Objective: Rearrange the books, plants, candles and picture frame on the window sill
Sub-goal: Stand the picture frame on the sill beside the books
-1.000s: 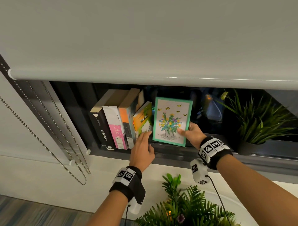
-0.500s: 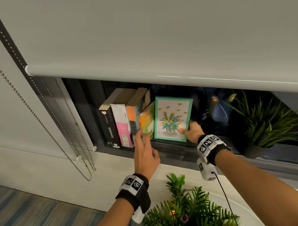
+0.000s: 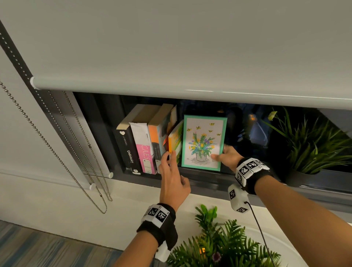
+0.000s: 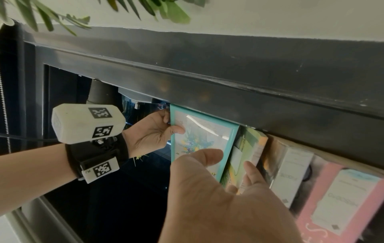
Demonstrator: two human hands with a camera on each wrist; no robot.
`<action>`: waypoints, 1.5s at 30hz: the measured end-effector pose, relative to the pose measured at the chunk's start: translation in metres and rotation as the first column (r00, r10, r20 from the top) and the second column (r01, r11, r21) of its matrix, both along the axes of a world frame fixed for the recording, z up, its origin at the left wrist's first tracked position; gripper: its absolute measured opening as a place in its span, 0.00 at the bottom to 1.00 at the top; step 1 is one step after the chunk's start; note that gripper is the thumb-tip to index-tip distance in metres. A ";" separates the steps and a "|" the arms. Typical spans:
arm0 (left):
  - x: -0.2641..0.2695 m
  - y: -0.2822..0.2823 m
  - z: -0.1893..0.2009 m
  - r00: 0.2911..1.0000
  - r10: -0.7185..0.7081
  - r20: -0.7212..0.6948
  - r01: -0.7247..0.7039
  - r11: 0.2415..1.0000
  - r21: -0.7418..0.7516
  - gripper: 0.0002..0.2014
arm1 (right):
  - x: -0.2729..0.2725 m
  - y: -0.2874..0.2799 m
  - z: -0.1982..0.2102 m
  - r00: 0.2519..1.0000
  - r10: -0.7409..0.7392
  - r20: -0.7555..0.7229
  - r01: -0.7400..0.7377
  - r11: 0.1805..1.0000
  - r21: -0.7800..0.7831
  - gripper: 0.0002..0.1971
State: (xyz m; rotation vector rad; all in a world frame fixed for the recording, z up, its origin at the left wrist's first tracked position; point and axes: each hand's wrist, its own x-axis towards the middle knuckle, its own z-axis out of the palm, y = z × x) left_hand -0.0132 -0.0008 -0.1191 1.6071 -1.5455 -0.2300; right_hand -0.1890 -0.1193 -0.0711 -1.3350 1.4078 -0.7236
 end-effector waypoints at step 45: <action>0.057 -0.002 0.018 0.964 0.262 -0.054 -0.266 0.959 -0.093 0.12 | 0.112 0.048 0.044 0.906 0.035 -0.422 -0.317 0.717 -0.621 0.21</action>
